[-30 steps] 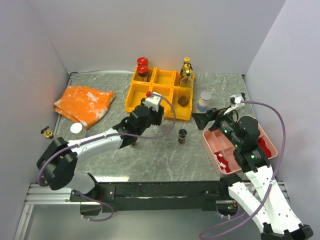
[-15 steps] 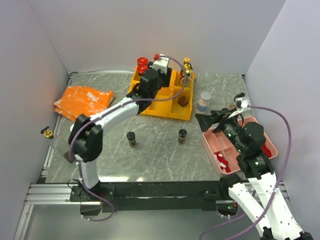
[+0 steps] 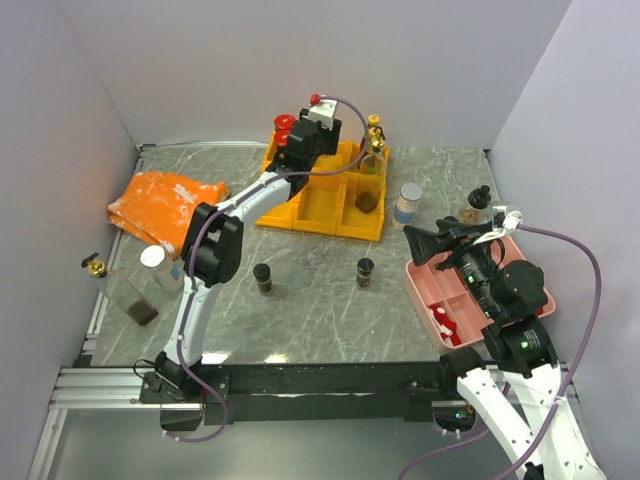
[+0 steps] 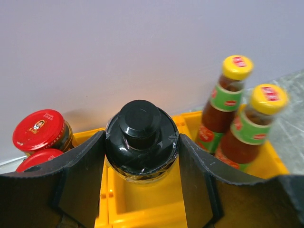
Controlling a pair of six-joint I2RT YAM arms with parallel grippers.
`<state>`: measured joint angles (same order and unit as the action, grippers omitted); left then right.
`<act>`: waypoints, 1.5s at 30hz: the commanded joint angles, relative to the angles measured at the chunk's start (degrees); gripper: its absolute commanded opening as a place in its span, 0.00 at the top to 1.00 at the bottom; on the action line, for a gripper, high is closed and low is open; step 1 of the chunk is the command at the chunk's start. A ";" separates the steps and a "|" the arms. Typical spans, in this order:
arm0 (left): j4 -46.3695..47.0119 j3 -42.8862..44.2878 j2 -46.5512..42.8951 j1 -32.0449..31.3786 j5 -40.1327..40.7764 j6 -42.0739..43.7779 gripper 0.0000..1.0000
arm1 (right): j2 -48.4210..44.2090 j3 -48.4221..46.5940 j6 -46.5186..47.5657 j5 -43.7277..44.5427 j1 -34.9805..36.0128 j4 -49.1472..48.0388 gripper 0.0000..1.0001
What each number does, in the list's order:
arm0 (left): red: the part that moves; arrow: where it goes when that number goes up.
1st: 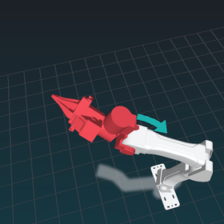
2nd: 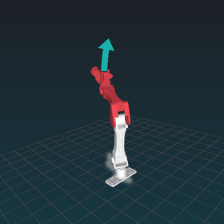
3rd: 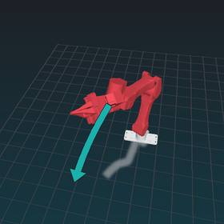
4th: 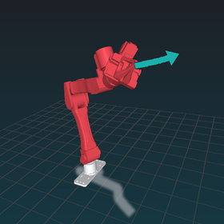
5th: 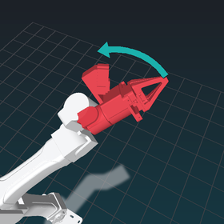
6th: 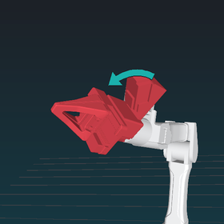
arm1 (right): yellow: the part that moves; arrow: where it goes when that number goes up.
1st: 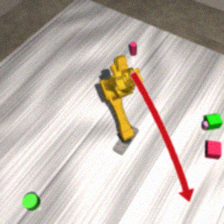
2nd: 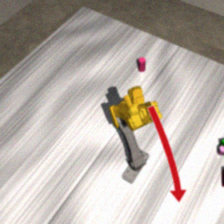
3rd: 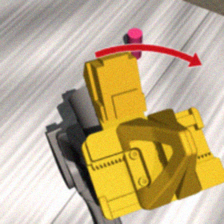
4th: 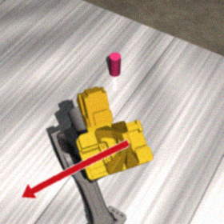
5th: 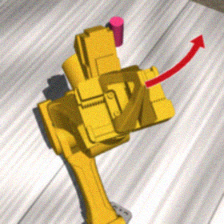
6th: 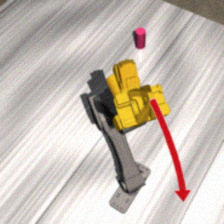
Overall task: Organize the condiment bottles
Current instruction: Place at the center of the board.
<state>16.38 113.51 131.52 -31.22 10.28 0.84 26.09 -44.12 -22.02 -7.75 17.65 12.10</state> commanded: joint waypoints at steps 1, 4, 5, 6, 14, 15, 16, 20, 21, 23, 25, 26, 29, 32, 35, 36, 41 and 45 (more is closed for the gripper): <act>9.71 6.36 1.98 1.43 -2.99 0.21 0.99 | -0.86 -1.93 0.31 2.48 0.37 -0.85 0.00; 11.83 9.08 5.22 2.13 -4.83 -0.22 0.99 | -0.77 -2.46 0.49 2.30 0.37 -0.32 0.00; 11.57 10.05 6.19 2.48 -5.44 -0.40 0.99 | -0.77 -2.46 0.49 2.30 0.37 -0.23 0.00; 11.57 12.06 8.11 2.57 -5.80 -0.49 0.99 | -0.77 -2.55 0.49 2.56 0.37 -0.23 0.00; 14.73 15.85 14.62 3.53 -5.98 -2.86 0.99 | -0.34 -2.99 0.84 3.18 0.37 -0.32 0.00; 15.08 16.82 15.16 3.62 -5.80 -3.04 0.99 | -0.25 -3.17 1.01 3.09 0.28 -0.15 0.00; 15.87 16.74 15.51 3.80 -6.15 -3.30 0.99 | -0.07 -3.25 1.10 3.18 0.28 -0.06 0.00; 20.35 16.38 17.70 4.68 -7.56 -5.40 0.99 | 0.28 -4.04 1.63 3.79 0.28 0.73 0.00; 20.36 18.30 18.50 4.77 -7.82 -5.50 0.99 | 0.37 -4.31 1.89 3.97 0.37 0.91 0.00; 20.18 20.16 20.69 4.68 -7.65 -5.85 0.99 | 0.37 -4.31 1.89 4.23 0.37 0.82 0.00; 21.32 20.87 21.49 4.77 -7.82 -6.03 0.99 | 0.37 -3.78 2.33 4.67 0.28 0.65 0.00; 21.50 20.87 21.93 4.68 -7.91 -6.03 0.99 | 0.46 -3.70 2.42 5.46 0.28 0.56 0.00; 22.46 20.78 22.37 4.68 -8.00 -5.68 0.93 | 0.90 -3.96 2.60 5.81 0.37 0.73 0.00; 23.52 20.52 22.72 4.77 -8.09 -5.24 0.69 | 0.98 -3.96 2.68 5.55 0.37 0.30 0.00; 24.84 19.29 22.37 4.68 -8.35 -5.24 0.42 | 0.98 -3.69 2.77 5.73 0.37 -0.06 0.00; 24.93 19.20 22.37 4.68 -8.70 -5.15 0.36 | 0.98 -3.78 2.86 5.81 0.37 0.03 0.00; 26.06 15.01 18.96 4.68 -9.58 -5.85 0.18 | 0.81 -4.13 2.86 5.38 0.28 0.56 0.00; 29.40 6.56 11.93 4.68 -9.14 -6.64 0.09 | 0.98 -4.92 2.86 4.32 0.28 1.70 0.00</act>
<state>38.94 126.04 153.32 -26.50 2.15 -4.27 26.76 -45.95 -19.86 -2.63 17.65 13.80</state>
